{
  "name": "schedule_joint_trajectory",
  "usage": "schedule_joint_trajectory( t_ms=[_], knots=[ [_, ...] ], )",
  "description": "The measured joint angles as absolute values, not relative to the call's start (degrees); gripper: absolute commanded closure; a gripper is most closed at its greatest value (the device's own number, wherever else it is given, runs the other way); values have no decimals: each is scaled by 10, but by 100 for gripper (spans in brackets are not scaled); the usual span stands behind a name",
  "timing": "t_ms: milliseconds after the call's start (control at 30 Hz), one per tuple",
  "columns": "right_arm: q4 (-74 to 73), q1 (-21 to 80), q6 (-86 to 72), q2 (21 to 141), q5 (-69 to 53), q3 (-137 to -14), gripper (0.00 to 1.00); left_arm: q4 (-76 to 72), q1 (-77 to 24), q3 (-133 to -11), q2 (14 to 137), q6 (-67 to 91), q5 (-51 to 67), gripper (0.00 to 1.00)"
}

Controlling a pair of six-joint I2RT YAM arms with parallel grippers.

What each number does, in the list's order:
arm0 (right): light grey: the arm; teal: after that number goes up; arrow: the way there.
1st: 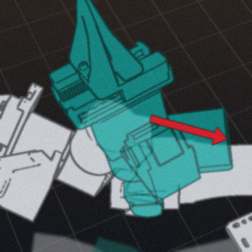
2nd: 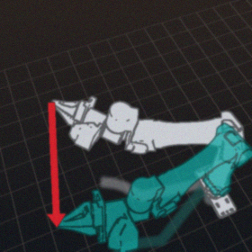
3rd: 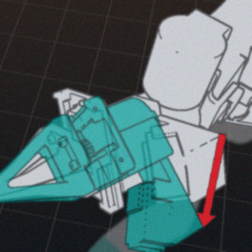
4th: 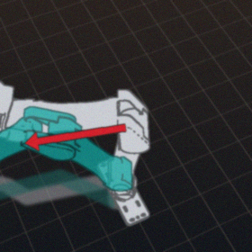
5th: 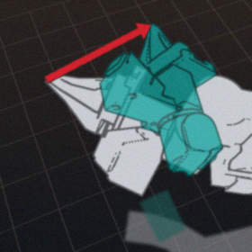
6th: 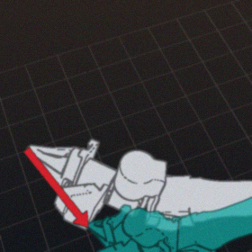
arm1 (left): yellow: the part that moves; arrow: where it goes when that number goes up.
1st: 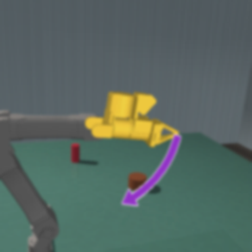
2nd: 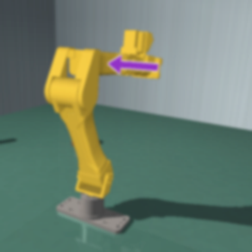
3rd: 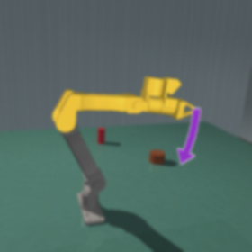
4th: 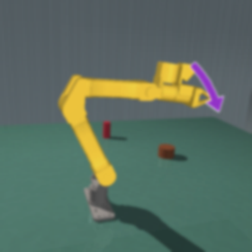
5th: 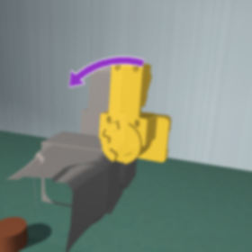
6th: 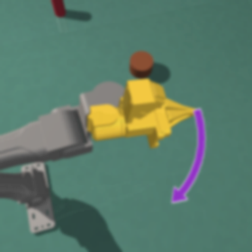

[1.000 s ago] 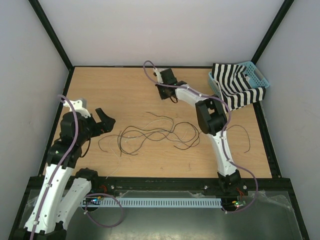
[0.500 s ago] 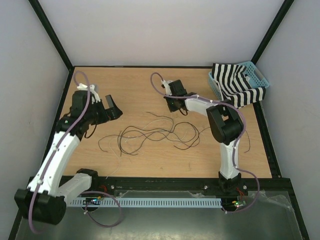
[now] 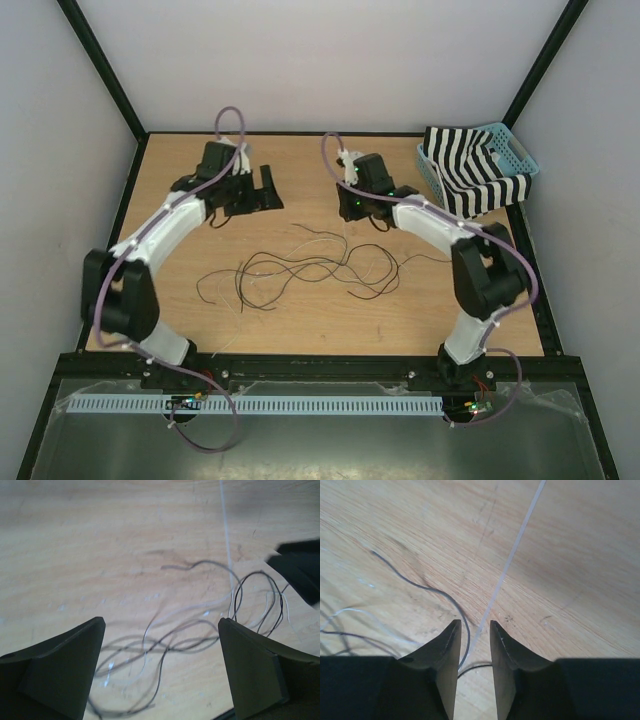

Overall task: Zip-tie the wires
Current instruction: Move the ribbon to the center of the board.

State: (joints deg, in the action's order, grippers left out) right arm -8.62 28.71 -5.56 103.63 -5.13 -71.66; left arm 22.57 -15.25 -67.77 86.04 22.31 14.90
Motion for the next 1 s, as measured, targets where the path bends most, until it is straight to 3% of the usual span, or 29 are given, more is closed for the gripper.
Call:
schedule_joint_trajectory(
  t_ms=[300, 467, 1000],
  knots=[
    [-82, 240, -105, 801, -12, -612, 43, 183, -227, -885, 1095, 210, 152, 11],
    [-97, 227, -117, 717, 17, -555, 37, 183, -265, -1006, 1215, 209, 144, 21],
    [-147, 226, -104, 632, 49, -545, 35, 197, -291, -1205, 1420, 232, 50, 37]
  ],
)
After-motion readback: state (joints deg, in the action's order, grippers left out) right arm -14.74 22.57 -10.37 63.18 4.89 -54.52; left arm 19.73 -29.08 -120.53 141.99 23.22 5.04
